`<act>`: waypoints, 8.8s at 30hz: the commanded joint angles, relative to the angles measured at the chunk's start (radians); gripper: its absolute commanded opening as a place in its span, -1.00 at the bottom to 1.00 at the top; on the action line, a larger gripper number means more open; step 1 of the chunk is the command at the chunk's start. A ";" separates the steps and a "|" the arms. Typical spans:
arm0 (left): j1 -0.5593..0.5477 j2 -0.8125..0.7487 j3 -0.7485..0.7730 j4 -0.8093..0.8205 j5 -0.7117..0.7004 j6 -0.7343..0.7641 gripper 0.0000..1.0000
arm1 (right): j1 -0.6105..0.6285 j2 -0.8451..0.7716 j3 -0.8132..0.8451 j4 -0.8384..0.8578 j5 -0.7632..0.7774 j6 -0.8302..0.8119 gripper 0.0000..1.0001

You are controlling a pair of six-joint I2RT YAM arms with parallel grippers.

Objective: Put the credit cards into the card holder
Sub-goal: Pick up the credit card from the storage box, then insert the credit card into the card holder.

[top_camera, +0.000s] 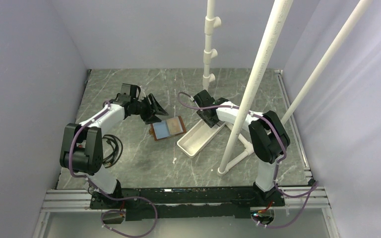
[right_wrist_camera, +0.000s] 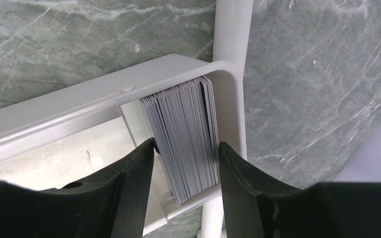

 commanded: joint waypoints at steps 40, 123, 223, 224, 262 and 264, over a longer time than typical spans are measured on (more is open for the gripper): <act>0.002 -0.041 -0.037 0.039 0.078 0.018 0.23 | 0.022 -0.081 0.068 -0.054 0.039 0.007 -0.66; 0.113 0.339 0.090 -0.209 0.331 0.340 -1.00 | -0.016 0.357 0.368 0.201 -0.853 0.526 -1.00; 0.018 0.244 -0.187 0.312 0.069 -0.093 -1.00 | -0.059 0.311 0.362 0.083 -0.822 0.472 -0.50; 0.016 0.247 -0.182 0.308 0.068 -0.090 -1.00 | -0.059 0.315 0.366 0.072 -0.823 0.463 -0.46; -0.113 0.119 -0.023 -0.086 -0.225 -0.018 0.24 | -0.034 0.272 0.191 0.303 -0.909 0.698 -1.00; -0.107 0.111 -0.019 -0.108 -0.227 -0.001 0.29 | -0.033 0.278 0.202 0.288 -0.906 0.679 -1.00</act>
